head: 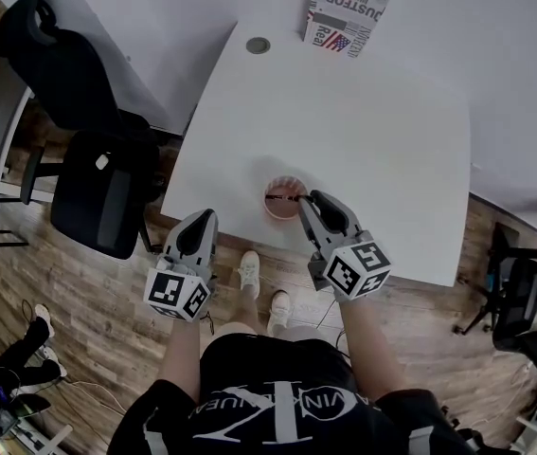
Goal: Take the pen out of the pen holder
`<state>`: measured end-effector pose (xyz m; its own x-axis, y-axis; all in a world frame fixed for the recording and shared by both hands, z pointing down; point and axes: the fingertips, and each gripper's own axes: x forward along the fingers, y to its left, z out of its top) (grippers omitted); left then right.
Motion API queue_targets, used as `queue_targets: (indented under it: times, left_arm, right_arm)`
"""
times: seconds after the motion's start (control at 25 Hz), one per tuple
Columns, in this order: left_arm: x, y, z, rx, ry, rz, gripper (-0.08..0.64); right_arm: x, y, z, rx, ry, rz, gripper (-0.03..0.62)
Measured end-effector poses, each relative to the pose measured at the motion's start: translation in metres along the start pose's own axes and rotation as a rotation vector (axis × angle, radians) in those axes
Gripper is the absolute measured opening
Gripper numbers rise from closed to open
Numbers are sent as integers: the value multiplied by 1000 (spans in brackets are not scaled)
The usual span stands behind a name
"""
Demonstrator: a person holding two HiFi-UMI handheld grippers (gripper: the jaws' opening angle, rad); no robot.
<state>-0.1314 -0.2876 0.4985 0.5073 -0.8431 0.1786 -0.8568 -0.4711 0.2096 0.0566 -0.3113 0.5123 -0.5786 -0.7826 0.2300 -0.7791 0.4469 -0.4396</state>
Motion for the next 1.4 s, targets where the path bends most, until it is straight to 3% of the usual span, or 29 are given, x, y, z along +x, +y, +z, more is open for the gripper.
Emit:
queue_targets:
  times: [0.36,0.76,1.4]
  left_arm:
    - [-1,5,-1,-13,-4,-1,14]
    - [-4,7,-3,-20,-5,-3,14]
    - [-16,12,4,-19,-23,20,14]
  right_arm:
    - [1,-1,-3,-16,-1,-46,83]
    - [-1,0,-1,-107,-7,-85,64]
    - [-1,13,22,-102,-72,-30,57]
